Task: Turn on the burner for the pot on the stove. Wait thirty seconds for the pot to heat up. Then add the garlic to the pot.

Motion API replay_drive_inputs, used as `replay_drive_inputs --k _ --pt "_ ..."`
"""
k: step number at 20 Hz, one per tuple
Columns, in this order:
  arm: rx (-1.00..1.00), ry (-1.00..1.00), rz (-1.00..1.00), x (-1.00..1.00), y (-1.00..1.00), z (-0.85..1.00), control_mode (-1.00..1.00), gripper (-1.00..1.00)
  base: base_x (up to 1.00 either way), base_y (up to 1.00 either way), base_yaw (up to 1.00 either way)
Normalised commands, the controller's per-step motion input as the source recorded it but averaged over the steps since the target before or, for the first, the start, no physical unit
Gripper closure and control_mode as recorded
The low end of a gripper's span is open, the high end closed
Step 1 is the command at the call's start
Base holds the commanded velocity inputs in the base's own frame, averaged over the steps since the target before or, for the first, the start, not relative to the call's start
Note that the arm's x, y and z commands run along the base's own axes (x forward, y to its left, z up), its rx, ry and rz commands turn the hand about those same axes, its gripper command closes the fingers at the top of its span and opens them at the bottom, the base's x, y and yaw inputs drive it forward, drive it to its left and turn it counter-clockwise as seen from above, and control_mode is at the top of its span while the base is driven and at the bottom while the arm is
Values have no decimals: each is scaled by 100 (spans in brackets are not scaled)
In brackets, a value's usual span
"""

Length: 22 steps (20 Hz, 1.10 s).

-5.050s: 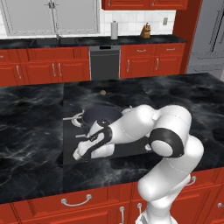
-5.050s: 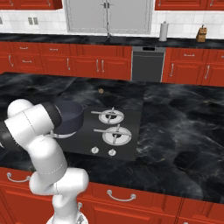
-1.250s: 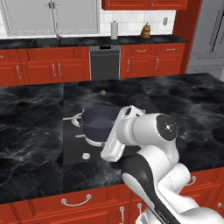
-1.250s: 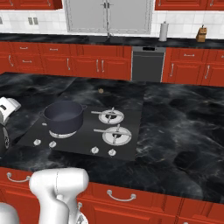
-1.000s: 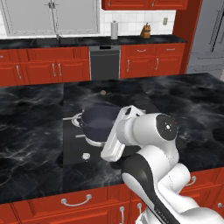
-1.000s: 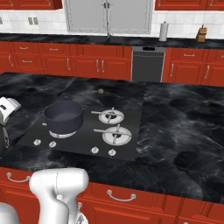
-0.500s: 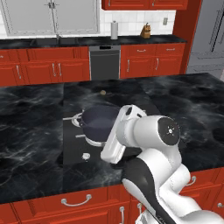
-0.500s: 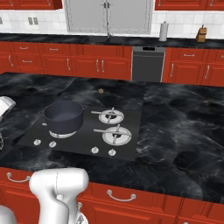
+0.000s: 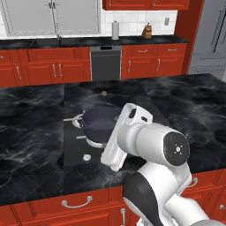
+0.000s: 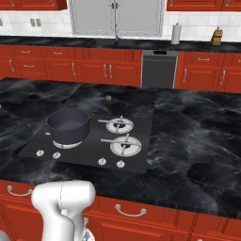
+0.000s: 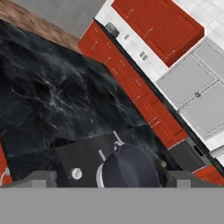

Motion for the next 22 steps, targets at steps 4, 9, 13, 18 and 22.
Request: replay_drive_inputs --k 4,9,13,18,22 --pt "2 -10 -19 0 0 1 -100 -100 0 0 0" --pt "10 -22 -29 -10 0 8 -100 -100 0 0 0" --pt "15 -29 -25 -33 0 12 -100 -100 0 0 0" --pt "16 -19 -15 -22 0 5 -100 -100 0 0 0" --pt "9 0 0 0 -5 0 -100 -100 0 0 0"
